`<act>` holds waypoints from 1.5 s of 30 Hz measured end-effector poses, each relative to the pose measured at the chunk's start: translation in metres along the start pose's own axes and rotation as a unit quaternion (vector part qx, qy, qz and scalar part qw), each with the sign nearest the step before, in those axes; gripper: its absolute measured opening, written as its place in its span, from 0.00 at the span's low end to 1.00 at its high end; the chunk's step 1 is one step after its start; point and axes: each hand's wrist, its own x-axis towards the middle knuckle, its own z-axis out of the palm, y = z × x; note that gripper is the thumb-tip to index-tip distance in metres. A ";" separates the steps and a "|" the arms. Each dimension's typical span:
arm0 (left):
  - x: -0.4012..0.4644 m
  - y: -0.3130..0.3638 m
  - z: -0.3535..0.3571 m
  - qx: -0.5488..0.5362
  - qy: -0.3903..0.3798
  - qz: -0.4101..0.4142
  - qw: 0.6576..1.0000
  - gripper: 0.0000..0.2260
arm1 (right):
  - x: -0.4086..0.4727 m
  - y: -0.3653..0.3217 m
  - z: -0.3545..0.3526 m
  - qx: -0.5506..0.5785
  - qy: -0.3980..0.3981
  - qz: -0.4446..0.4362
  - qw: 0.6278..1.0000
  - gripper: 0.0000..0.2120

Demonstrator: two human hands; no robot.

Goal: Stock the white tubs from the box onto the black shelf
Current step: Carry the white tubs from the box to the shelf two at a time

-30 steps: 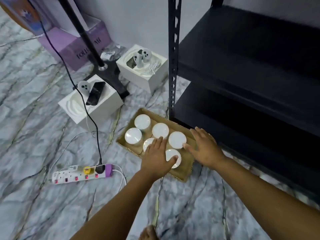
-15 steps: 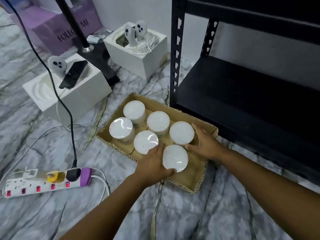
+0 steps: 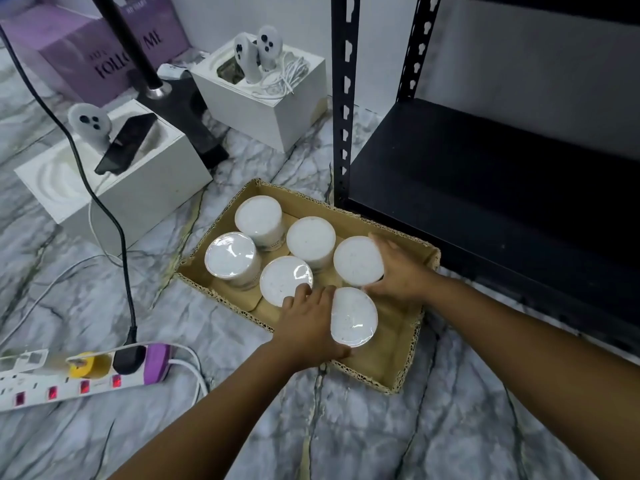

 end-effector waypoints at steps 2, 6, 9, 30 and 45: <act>-0.002 -0.001 0.000 -0.022 0.022 -0.005 0.999 0.45 | 0.001 0.002 0.001 0.009 0.018 -0.007 1.000 0.54; -0.007 -0.004 -0.004 -0.122 0.048 -0.031 0.991 0.45 | -0.002 0.006 0.001 0.053 0.053 -0.018 0.997 0.51; -0.012 -0.007 -0.010 -0.234 0.085 -0.057 0.967 0.45 | -0.009 0.007 -0.003 0.094 0.076 -0.013 0.993 0.51; -0.006 -0.001 -0.038 -0.586 0.157 -0.071 0.792 0.42 | -0.056 -0.019 -0.019 0.392 0.147 -0.068 0.906 0.41; -0.009 -0.008 -0.039 -0.553 0.194 -0.053 0.808 0.41 | -0.059 -0.022 -0.019 0.385 0.148 -0.090 0.906 0.48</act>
